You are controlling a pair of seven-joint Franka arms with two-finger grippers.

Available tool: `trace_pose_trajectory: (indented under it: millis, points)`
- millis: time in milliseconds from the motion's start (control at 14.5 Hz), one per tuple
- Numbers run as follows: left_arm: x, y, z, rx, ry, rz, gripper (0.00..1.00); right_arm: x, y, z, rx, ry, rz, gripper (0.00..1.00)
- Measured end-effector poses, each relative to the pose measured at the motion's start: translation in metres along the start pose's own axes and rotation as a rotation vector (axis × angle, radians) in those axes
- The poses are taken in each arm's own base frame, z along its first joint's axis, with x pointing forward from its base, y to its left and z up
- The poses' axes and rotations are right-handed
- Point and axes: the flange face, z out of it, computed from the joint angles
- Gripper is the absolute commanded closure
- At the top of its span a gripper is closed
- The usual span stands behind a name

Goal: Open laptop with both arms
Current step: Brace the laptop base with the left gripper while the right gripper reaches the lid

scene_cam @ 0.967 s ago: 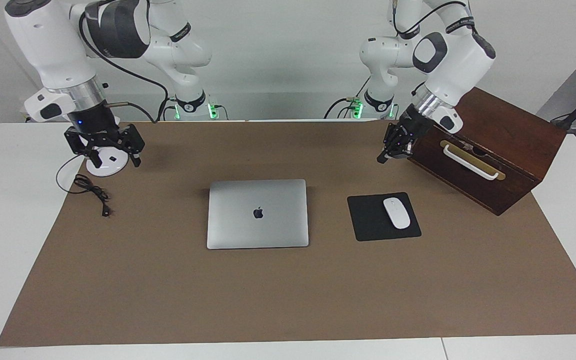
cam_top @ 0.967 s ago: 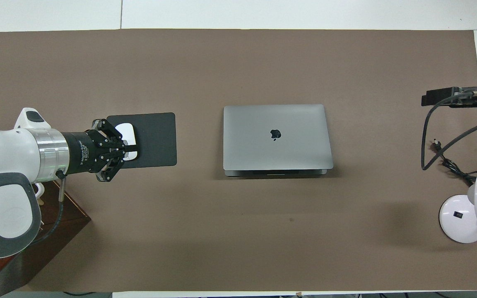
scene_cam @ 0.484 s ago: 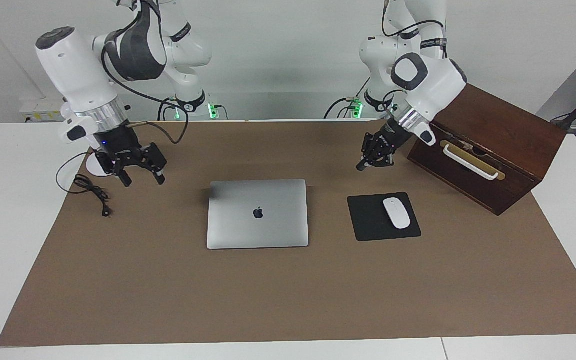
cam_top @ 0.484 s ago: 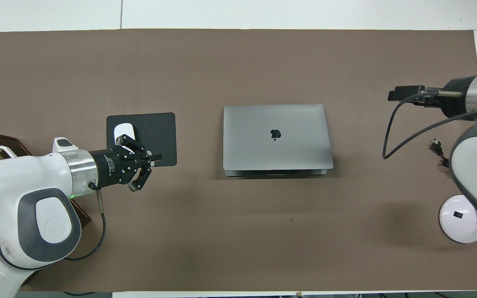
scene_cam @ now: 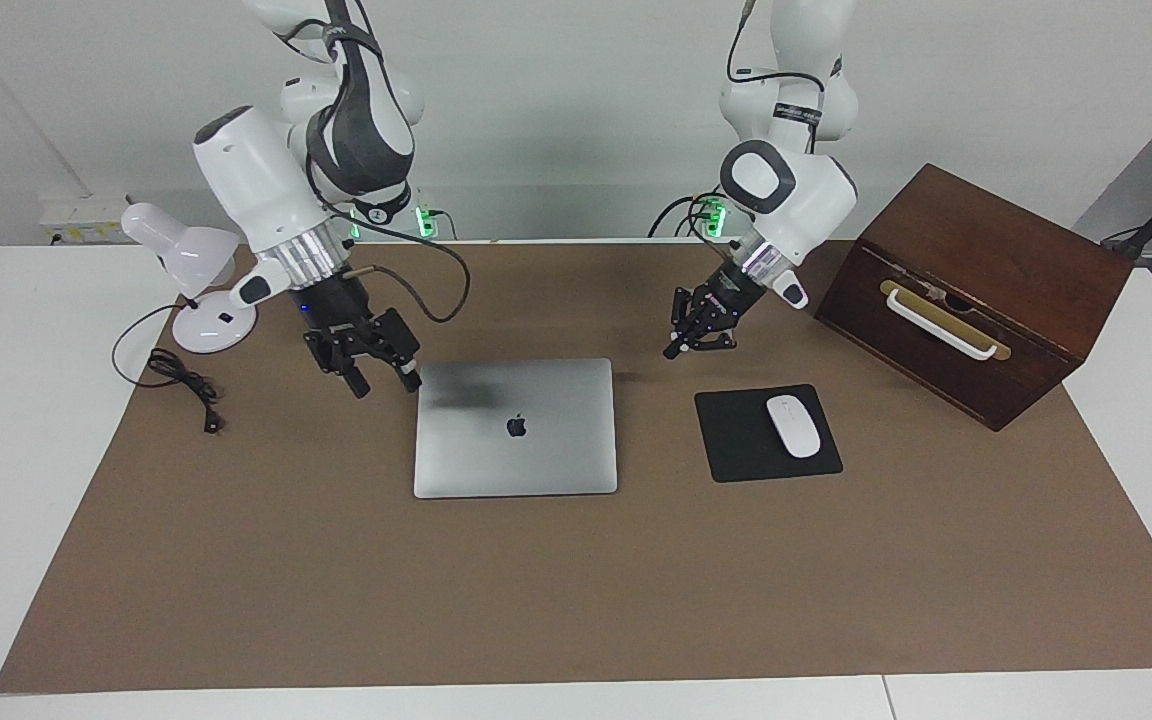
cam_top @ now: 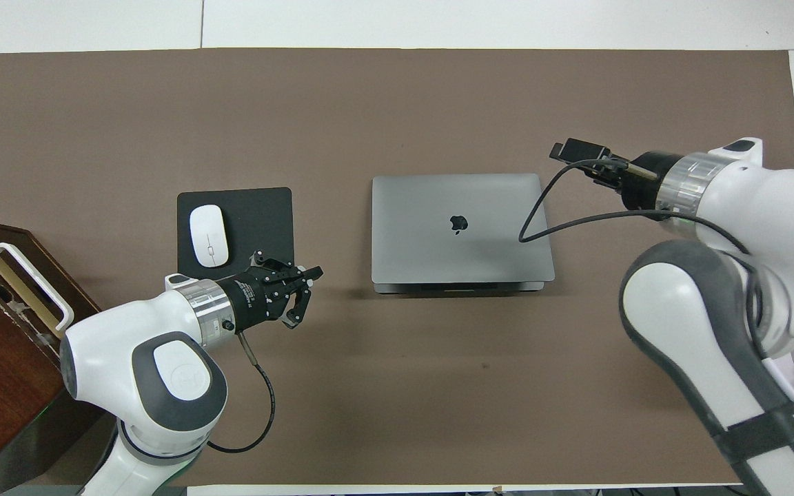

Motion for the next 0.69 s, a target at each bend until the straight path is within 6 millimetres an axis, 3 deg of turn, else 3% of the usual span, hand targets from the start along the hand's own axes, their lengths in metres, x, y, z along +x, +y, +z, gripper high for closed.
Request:
trace_pose_trajectory:
  millis: [484, 691]
  points:
    - [0.037, -0.019, 0.036, -0.035, -0.114, 0.016, 1.0, -0.082, -0.036, 0.035, 0.173, 0.048, 0.278, 0.0]
    - [0.042, -0.027, 0.052, -0.039, -0.131, -0.005, 1.0, -0.105, -0.034, 0.044, 0.195, 0.031, 0.398, 0.0]
